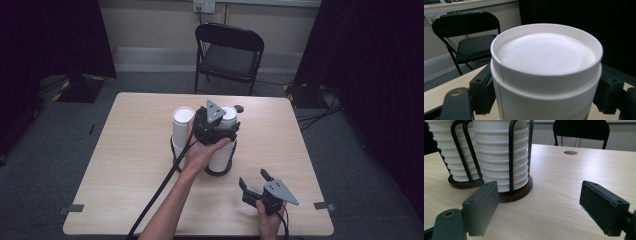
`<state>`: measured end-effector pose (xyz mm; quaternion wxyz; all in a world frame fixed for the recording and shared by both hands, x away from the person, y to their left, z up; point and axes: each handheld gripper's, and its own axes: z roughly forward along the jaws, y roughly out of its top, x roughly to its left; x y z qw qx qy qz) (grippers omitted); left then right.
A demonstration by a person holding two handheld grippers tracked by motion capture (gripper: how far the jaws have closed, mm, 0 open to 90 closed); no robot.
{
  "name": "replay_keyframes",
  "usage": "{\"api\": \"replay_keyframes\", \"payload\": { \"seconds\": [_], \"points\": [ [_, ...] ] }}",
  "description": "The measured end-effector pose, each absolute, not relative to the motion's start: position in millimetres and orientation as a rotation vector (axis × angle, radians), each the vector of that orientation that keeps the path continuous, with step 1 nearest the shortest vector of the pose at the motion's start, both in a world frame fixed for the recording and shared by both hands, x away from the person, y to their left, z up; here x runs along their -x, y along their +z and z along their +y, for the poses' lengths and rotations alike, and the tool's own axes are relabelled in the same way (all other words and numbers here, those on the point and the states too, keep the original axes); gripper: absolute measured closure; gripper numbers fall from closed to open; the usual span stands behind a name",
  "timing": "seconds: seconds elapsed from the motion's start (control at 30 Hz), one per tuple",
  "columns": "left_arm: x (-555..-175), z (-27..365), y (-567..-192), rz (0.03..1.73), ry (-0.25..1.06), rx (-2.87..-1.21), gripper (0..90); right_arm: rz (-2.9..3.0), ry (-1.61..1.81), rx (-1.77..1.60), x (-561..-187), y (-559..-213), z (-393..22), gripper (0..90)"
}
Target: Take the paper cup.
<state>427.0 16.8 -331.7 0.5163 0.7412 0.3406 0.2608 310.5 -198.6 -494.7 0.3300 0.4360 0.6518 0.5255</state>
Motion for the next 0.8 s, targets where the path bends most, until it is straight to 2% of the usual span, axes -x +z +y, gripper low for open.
{"api": "replay_keyframes", "payload": {
  "seconds": [0.8],
  "points": [
    [-419.7,22.5,-317.4,0.769,0.663,-1.7,20.7,1.693,1.378,-1.149,-310.8,-494.9,-199.5,13.8]
  ]
}}
